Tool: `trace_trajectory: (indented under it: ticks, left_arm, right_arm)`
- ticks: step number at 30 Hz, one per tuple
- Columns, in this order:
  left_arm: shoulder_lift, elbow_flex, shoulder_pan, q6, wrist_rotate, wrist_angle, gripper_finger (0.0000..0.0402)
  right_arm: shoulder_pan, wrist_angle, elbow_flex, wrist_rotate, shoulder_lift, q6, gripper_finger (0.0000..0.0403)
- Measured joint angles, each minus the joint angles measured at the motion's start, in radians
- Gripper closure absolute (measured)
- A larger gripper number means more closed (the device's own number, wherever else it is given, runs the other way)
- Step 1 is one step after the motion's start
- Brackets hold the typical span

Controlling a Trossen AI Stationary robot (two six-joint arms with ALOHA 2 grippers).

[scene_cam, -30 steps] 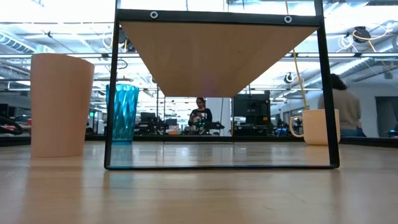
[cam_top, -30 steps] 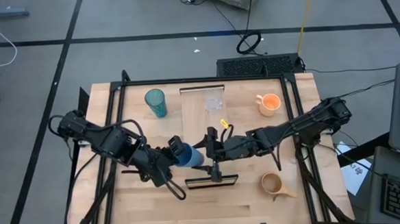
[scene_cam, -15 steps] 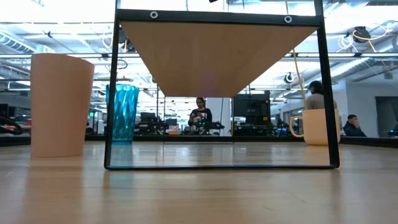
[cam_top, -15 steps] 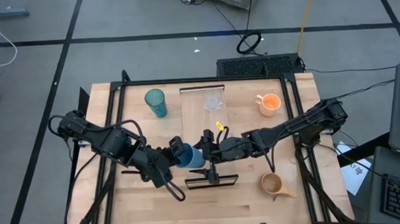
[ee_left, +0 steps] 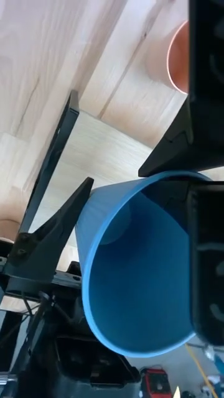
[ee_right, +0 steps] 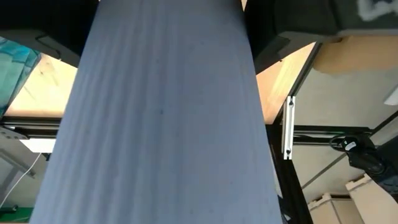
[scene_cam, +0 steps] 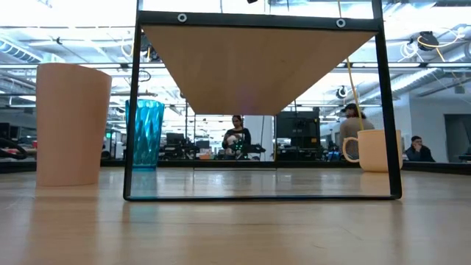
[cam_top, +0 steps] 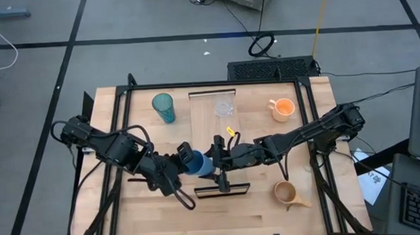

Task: Stack small to large cups/mugs on shelf
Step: Put the light blue cup on the shelf

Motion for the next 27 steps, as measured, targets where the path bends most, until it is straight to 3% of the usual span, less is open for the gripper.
trace_trajectory:
  ticks: [4, 8, 18, 23, 27]
  left_arm:
    - [0.0, 0.0, 0.0, -0.065, 0.0, 0.012, 0.0376]
    - [0.0, 0.0, -0.007, -0.127, -0.027, 0.036, 0.0333]
    - [-0.04, -0.002, -0.104, -0.211, -0.25, 0.137, 0.02]
    - [-0.084, -0.002, -0.151, -0.313, -0.362, 0.172, 0.018]
    - [-0.134, -0.001, -0.166, -0.48, -0.41, 0.154, 0.0179]
  right_arm:
    - [0.0, 0.0, 0.0, 0.0, -0.001, 0.001, 0.0119]
    - [0.006, -0.014, 0.0, -0.001, -0.012, 0.0, 0.0116]
    - [0.034, -0.088, 0.0, -0.001, -0.078, -0.006, 0.0117]
    - [0.056, -0.16, 0.0, -0.001, -0.107, 0.01, 0.0117]
    - [0.076, -0.167, -0.021, 0.0, -0.129, 0.018, 0.0117]
